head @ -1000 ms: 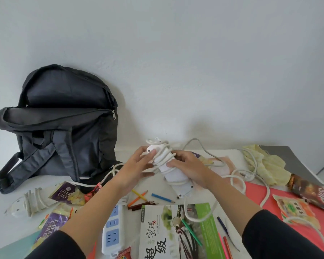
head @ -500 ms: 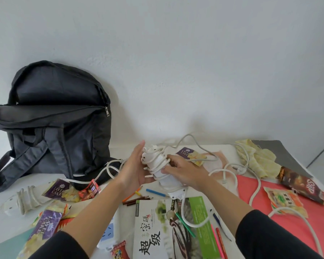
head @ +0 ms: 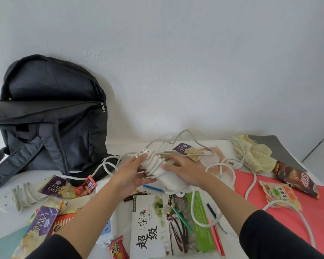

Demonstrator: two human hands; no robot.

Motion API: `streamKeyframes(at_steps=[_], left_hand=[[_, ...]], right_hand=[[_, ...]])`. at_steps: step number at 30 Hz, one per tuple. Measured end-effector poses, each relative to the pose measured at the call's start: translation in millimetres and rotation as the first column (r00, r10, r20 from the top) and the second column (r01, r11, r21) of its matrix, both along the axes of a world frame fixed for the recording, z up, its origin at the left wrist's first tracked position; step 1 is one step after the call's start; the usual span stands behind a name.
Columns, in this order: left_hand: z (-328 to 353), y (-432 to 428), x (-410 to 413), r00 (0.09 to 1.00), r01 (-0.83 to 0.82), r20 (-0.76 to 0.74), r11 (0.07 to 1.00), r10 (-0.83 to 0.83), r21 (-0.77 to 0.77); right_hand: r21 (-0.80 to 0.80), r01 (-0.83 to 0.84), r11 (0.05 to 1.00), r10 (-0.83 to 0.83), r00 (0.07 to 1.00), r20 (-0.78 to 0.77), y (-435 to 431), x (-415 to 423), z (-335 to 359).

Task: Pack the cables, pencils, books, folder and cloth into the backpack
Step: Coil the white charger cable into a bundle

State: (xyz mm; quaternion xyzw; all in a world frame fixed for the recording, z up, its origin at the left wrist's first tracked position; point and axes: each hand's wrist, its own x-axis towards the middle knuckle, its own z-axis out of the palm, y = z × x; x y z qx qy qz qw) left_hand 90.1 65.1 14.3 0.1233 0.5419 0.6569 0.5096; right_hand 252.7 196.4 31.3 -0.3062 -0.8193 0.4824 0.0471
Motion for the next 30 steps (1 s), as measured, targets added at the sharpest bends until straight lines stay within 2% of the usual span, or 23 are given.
streamKeyframes(at_steps=[3,7,9,11,13,14,18,21,24,30], left_hand=[[-1.5,-2.8,-7.2,0.990,-0.092,0.102,0.995,0.095,-0.032],[-0.4,-9.9,-27.7,0.951,-0.207,0.223,0.976,0.217,-0.067],[1.4,-11.1,-32.9,0.947,-0.225,0.221,0.972,0.234,-0.066],[3.2,-10.9,-33.0,0.952,-0.219,0.205,0.974,0.226,-0.057],[5.6,-11.2,-29.5,0.948,-0.226,0.220,0.973,0.229,-0.039],[7.1,-11.8,-28.0,0.941,-0.241,0.238,0.970,0.241,-0.027],[13.9,-15.2,-26.6,0.912,-0.320,0.278,0.947,0.301,0.023],[16.9,-17.9,-27.0,0.922,-0.329,0.226,0.944,0.315,0.027],[17.5,-21.4,-22.2,0.932,-0.293,0.228,0.956,0.280,0.024],[25.7,-26.6,-12.9,0.974,-0.173,0.169,0.978,0.152,0.118]], right_hand=[[-0.074,0.012,0.997,-0.011,1.000,0.012,3.8,16.0,8.1],[-0.129,-0.151,0.980,0.160,0.985,0.062,19.4,31.7,10.8],[-0.063,-0.223,0.973,0.231,0.955,0.187,25.9,33.2,7.8],[0.051,-0.250,0.967,0.233,0.948,0.218,26.8,28.4,-0.1],[0.154,-0.159,0.975,0.149,0.986,0.072,24.6,20.8,-7.1],[0.157,-0.093,0.983,0.099,0.994,-0.036,22.8,17.4,-8.3],[0.108,0.018,0.994,0.015,0.952,-0.305,17.0,12.3,-2.0],[0.214,0.096,0.972,0.004,0.904,-0.427,13.0,6.2,5.9],[0.330,0.095,0.939,0.059,0.902,-0.428,12.5,-5.3,11.2],[0.267,0.001,0.964,0.084,0.948,-0.308,10.2,-12.5,21.4]])
